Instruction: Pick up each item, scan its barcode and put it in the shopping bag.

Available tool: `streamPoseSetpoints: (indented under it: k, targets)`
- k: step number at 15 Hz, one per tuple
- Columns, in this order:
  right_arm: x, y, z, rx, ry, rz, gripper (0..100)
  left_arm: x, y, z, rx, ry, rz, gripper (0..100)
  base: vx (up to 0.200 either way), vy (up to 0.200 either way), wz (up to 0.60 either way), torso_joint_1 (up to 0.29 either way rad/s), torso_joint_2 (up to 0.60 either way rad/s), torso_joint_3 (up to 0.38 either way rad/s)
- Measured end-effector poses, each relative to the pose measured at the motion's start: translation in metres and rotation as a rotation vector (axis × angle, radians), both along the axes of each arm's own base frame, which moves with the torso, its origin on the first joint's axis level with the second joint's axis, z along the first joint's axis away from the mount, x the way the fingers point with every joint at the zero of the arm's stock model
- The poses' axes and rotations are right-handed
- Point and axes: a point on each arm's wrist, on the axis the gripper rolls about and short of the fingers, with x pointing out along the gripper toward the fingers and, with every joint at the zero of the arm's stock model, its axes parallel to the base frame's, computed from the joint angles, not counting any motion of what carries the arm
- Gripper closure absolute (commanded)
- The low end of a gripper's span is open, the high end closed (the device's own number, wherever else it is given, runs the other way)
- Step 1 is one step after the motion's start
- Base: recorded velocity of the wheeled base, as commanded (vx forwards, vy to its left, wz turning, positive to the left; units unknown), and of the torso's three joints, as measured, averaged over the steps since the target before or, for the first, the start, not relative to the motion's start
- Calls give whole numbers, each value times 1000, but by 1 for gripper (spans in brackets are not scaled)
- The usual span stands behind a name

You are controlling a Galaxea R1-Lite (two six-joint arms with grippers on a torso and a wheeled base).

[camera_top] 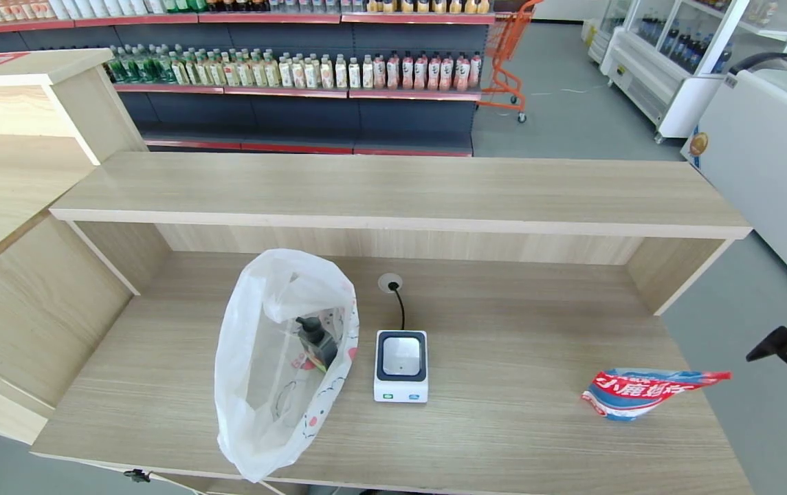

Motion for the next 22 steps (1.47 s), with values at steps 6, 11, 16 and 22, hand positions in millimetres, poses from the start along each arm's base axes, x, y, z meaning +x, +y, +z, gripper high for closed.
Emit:
streamPoseSetpoints:
  k: [6,11,16,22]
  targets:
    - [51,16,-35,-4,33,42,0,0,0,0,0,0,0,0,0,0,0,0,0,0]
    - [95,32,-68,-12,-2,112,0,0,0,0,0,0,0,0,0,0,0,0,0,0]
    - [127,41,-111,-30,40,130,0,0,0,0,0,0,0,0,0,0,0,0,0,0]
    - [154,44,-138,-95,76,207,0,0,0,0,0,0,0,0,0,0,0,0,0,0]
